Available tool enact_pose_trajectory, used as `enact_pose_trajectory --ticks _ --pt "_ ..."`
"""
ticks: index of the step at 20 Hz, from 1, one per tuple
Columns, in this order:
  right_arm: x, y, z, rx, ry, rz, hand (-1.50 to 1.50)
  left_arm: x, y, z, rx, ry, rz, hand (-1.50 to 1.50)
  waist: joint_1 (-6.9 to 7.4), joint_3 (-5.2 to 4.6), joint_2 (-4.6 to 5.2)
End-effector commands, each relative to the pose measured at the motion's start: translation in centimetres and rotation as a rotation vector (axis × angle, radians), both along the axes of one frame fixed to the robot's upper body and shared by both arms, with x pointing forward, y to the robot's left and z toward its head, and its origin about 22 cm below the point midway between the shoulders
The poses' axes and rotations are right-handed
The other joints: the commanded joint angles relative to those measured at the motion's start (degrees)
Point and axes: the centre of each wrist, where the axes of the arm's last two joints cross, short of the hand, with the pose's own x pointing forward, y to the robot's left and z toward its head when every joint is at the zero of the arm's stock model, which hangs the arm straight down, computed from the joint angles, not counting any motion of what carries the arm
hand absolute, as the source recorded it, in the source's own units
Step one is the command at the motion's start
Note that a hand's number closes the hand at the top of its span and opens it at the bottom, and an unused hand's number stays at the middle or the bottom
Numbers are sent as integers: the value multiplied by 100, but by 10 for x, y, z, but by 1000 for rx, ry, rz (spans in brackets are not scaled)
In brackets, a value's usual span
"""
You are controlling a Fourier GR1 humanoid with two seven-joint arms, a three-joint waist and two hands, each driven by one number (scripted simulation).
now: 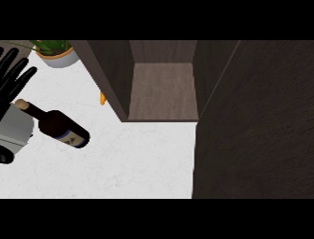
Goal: Pick up the wine, place it into the cabinet and close the cabinet
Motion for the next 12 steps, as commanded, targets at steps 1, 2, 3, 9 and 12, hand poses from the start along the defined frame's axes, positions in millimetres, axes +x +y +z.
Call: enact_pose_trajectory --ticks 1,2,3,9,12 --pt "-20 13 -2 14 -22 1 -150 -2 13 -14 19 -3 33 -150 -7 0 -3" --pt "2 -13 -12 13 -8 -1 -150 2 18 -22 9 19 14 -150 -3 1 2" --pt "-2 10 13 14 -8 4 -150 -3 9 -14 16 10 24 -150 17 -1 -1" --pt "1 -3 12 -4 -4 14 -150 -1 48 -20 55 60 55 -150 13 0 -2" --pt "-21 5 2 20 5 2 -150 -3 34 -60 81 55 57 -150 -16 0 -2"
